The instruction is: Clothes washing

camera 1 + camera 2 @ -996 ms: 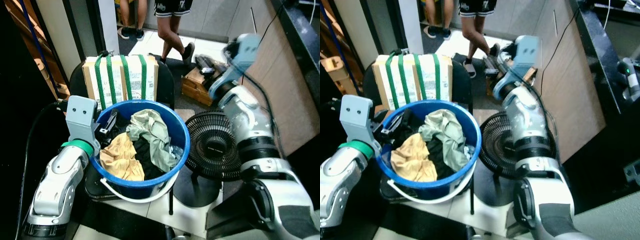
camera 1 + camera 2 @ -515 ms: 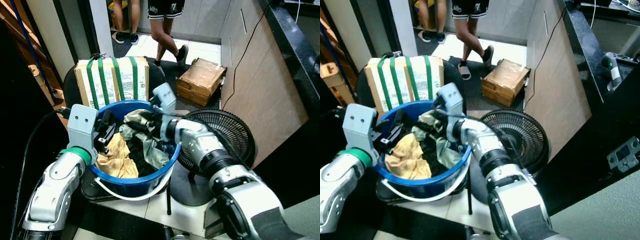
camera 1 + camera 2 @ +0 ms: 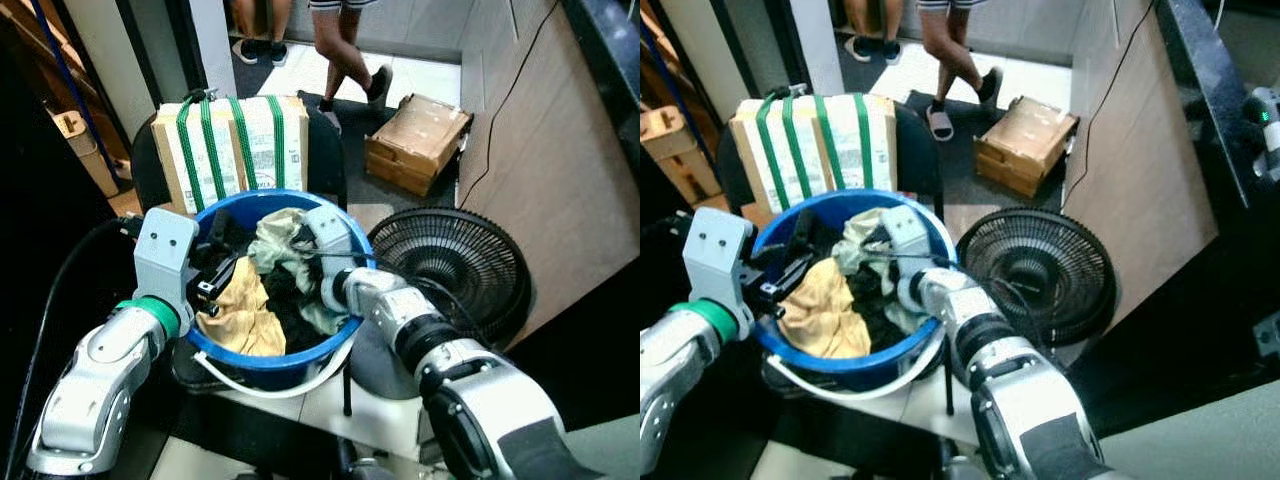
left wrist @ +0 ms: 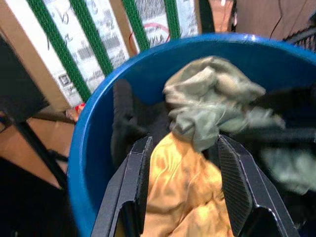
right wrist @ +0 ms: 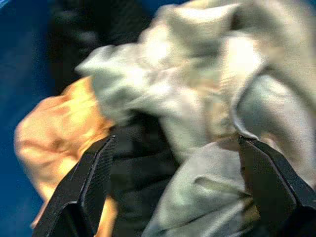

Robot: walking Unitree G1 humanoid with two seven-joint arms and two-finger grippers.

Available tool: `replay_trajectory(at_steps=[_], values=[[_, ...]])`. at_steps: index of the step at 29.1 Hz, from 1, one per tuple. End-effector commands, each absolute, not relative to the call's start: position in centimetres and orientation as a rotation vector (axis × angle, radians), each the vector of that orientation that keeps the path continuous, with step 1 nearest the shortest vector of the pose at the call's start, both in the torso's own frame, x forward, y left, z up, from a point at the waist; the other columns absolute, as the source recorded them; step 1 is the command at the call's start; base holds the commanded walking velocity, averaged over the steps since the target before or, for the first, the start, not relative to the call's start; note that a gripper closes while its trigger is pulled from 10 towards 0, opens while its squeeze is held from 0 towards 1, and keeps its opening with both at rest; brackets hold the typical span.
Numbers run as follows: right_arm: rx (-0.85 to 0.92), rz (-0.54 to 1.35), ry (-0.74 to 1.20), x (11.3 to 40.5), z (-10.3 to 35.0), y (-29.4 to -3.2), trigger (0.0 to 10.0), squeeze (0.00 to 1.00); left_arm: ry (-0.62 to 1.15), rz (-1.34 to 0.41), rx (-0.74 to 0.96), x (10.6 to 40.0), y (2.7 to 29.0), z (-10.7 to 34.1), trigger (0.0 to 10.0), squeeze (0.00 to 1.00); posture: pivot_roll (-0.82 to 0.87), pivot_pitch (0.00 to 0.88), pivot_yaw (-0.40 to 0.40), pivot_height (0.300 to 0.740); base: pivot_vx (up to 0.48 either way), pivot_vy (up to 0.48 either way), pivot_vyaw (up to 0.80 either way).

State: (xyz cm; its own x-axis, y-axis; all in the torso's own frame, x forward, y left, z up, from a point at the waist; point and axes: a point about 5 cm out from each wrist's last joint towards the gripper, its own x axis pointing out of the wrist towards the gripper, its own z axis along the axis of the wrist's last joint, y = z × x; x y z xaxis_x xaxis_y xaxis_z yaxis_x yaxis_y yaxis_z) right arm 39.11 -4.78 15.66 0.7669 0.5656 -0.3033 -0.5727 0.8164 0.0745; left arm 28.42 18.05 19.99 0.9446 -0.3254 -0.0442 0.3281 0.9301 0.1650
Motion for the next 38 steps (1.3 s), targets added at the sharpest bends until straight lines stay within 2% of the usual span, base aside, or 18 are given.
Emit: replay_trajectory(at_steps=[1,9,10,12,13,18,19,20,21,22,31,38], values=[[0.005,0.527,0.347,39.3,15.0,-6.0,10.0,1.00,0.059,-0.368,0.172,28.0,18.0,19.4,10.0,0.00,0.14,0.280,0.076,0.740,0.000,0.000,0.00],[-0.046,0.535,0.479,38.6,12.9,-7.5,10.0,1.00,0.076,-0.426,0.190,28.1,17.4,19.7,10.0,0.00,0.15,0.299,0.105,0.740,0.000,0.000,0.00],[-0.055,0.537,0.561,38.0,11.6,-7.9,10.0,0.96,0.082,-0.445,0.196,28.2,17.2,19.9,10.0,0.00,0.15,0.310,0.119,0.740,0.000,0.000,0.00],[-0.044,0.530,0.586,37.8,11.2,-8.0,10.0,0.96,0.084,-0.449,0.199,28.3,17.2,20.0,10.0,0.00,0.15,0.310,0.119,0.740,0.000,0.000,0.00],[-0.029,0.529,0.616,37.6,10.7,-8.1,10.0,0.00,0.085,-0.451,0.200,28.4,17.2,20.0,10.0,0.00,0.15,0.311,0.125,0.740,0.000,0.000,0.00],[-0.065,0.524,0.670,37.0,9.5,-8.7,10.0,0.00,0.086,-0.470,0.207,28.5,17.0,20.3,10.0,0.00,0.16,0.312,0.129,0.740,0.000,0.000,0.00],[-0.095,0.529,0.683,36.8,9.1,-8.9,8.1,0.00,0.088,-0.483,0.213,28.5,17.0,20.4,10.0,0.00,0.16,0.314,0.133,0.740,0.000,0.000,0.00],[-0.095,0.529,0.683,36.8,9.1,-8.9,8.1,0.00,0.088,-0.483,0.213,28.5,17.0,20.4,10.0,0.00,0.16,0.314,0.133,0.740,0.000,0.000,0.00],[-0.131,0.535,0.693,36.6,8.8,-9.1,3.5,0.00,0.088,-0.491,0.217,28.6,16.9,20.5,10.0,0.00,0.16,0.314,0.133,0.740,0.000,0.000,0.00],[-0.161,0.542,0.703,36.4,8.5,-9.2,0.0,0.00,0.088,-0.500,0.219,28.6,16.9,20.5,10.0,0.00,0.16,0.314,0.133,0.740,0.000,0.000,0.00],[-0.170,0.556,0.726,36.1,7.8,-9.6,0.0,0.00,0.085,-0.525,0.218,28.7,16.4,20.6,10.0,0.00,0.15,0.312,0.144,0.740,0.000,0.000,0.00],[-0.107,0.513,0.703,36.5,8.3,-10.5,0.0,0.00,0.057,-0.502,0.215,29.1,16.5,21.0,10.0,0.00,0.14,0.302,0.152,0.740,0.000,0.000,0.00]])
